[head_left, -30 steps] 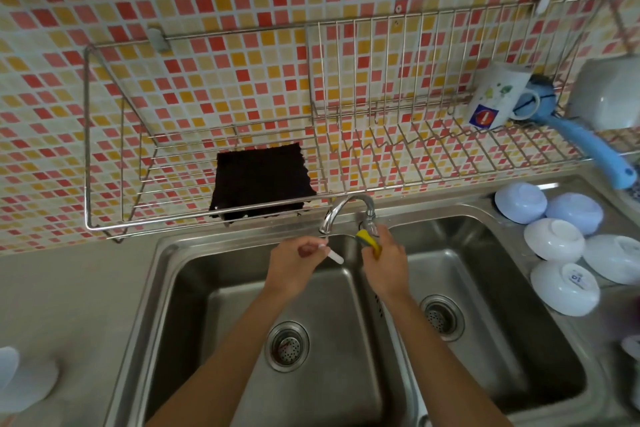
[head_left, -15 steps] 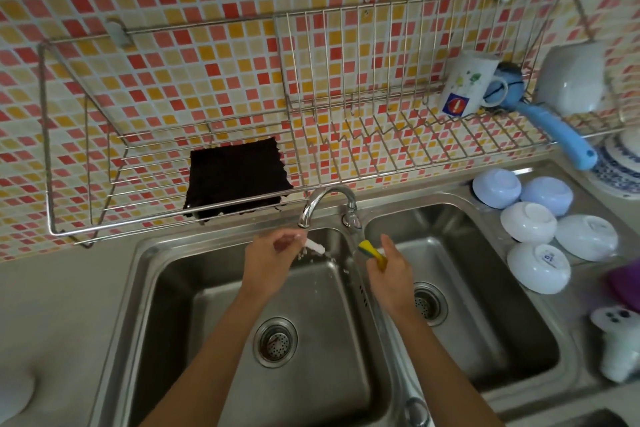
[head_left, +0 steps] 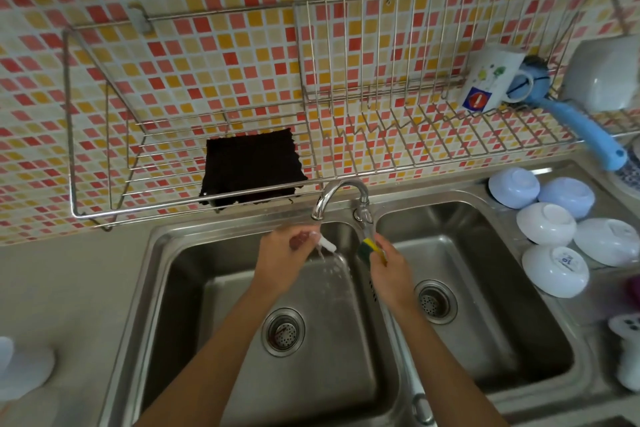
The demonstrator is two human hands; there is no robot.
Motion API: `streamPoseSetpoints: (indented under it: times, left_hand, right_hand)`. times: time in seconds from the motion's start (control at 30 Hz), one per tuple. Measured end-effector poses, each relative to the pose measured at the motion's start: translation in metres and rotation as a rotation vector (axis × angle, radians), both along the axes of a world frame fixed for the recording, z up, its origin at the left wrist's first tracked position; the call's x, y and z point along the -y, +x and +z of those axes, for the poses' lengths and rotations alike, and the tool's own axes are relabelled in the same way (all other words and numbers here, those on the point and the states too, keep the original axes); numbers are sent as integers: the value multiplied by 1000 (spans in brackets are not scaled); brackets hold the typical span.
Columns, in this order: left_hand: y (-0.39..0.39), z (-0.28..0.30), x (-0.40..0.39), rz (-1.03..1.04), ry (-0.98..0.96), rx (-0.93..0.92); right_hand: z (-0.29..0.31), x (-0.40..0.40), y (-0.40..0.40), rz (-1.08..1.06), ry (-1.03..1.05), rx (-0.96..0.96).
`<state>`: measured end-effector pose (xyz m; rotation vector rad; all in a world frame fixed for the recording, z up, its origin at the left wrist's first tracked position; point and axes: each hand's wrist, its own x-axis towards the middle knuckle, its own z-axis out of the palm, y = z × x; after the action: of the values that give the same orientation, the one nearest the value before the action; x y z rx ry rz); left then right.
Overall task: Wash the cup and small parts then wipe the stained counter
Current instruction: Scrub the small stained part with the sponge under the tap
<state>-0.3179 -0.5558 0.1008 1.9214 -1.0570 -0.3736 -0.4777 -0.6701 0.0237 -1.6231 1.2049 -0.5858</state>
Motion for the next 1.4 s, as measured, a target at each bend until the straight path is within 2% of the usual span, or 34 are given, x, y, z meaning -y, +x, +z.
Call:
streamPoseSetpoints:
  times: [0.03,0.13,0.2,0.33,0.47,0.57,0.87,1.07,1.2,1.4]
  left_hand:
    - [3,-1,-2,18,6,17]
    - [11,-2,-10,61,47,14]
    - [16,-5,-18,76,63,4]
    - [22,-10,-35,138,95,-12]
    - [31,-16,-47,214,110,-29]
    - [35,-17,-52,232,106,-41]
    - [36,-23,-54,226,137,-76]
    - [34,-24,-49,220,133,-97]
    - [31,-25,-44,210,138,-119]
    - [27,-30,-33,172,135,-117]
  right_hand:
    - [-1,-1,2,-14,65,37]
    - [1,-5,17,-77,452,211]
    - [3,-9,27,-61,560,270]
    - [6,-18,42,109,423,209]
    - [16,-20,60,259,441,217]
    - [21,-22,70,331,336,199]
    - [19,-23,72,527,-85,-186]
    - [18,-19,75,517,-249,-314]
    - [12,-13,75,506,-263,-362]
    - [10,14,65,330,-176,-380]
